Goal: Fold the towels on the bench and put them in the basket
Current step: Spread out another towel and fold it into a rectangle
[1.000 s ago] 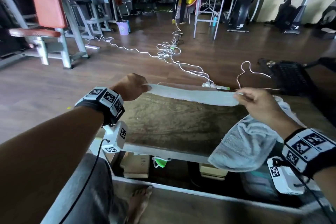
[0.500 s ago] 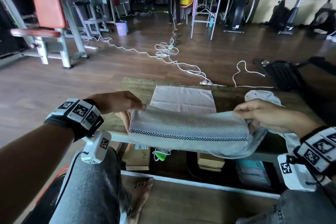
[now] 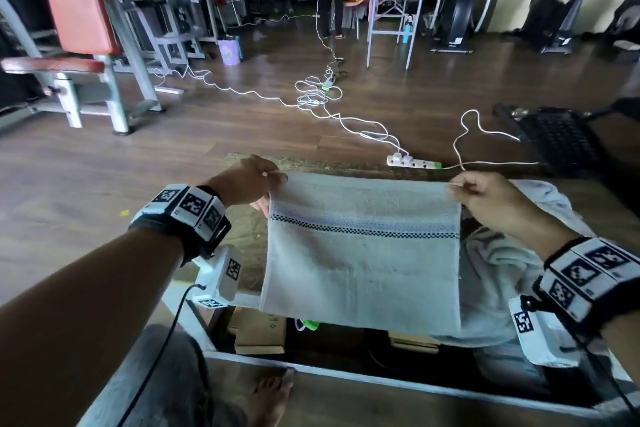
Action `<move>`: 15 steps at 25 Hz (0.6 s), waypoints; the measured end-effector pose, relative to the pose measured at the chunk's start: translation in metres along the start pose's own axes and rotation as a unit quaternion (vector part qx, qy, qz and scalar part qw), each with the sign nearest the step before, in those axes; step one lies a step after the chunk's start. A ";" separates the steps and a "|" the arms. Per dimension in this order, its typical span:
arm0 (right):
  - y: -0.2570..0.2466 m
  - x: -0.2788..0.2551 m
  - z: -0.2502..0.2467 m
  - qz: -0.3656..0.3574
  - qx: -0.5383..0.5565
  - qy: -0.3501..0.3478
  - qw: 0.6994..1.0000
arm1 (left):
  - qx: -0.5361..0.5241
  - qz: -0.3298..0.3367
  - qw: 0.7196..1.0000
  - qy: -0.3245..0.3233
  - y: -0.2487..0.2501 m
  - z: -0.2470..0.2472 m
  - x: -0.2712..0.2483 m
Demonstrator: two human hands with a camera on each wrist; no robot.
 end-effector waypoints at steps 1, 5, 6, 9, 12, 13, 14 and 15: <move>0.004 0.017 0.002 0.001 -0.012 0.020 1.000 | -0.014 -0.007 1.000 -0.003 0.001 0.003 0.017; 0.021 0.089 0.016 0.012 -0.057 0.057 0.997 | 0.063 -0.035 0.997 0.021 -0.004 0.022 0.085; 0.028 0.106 0.021 0.017 -0.071 0.054 0.996 | 0.072 -0.040 0.996 0.024 -0.006 0.027 0.100; 0.048 0.141 0.035 0.030 -0.136 0.039 0.990 | 0.069 -0.052 0.996 0.038 -0.020 0.044 0.134; 0.065 0.162 0.055 0.035 -0.184 0.028 0.982 | 0.077 -0.061 0.995 0.036 -0.037 0.068 0.158; 0.071 0.166 0.062 0.033 -0.181 0.030 0.982 | 0.072 -0.063 0.995 0.031 -0.042 0.076 0.163; 0.074 0.169 0.067 0.025 -0.174 0.031 0.984 | 0.074 -0.065 0.995 0.032 -0.047 0.082 0.166; 0.079 0.171 0.072 0.013 -0.166 0.023 0.986 | 0.089 -0.066 0.993 0.032 -0.051 0.087 0.168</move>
Point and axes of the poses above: each hand's wrist, its own x-axis towards the middle knuckle, its own z-axis out of the palm, y = z × x, the point moved 2 cm from there along x, towards the middle knuckle, and after that the axes turned 4 degrees about x, right-handed, at the moved point
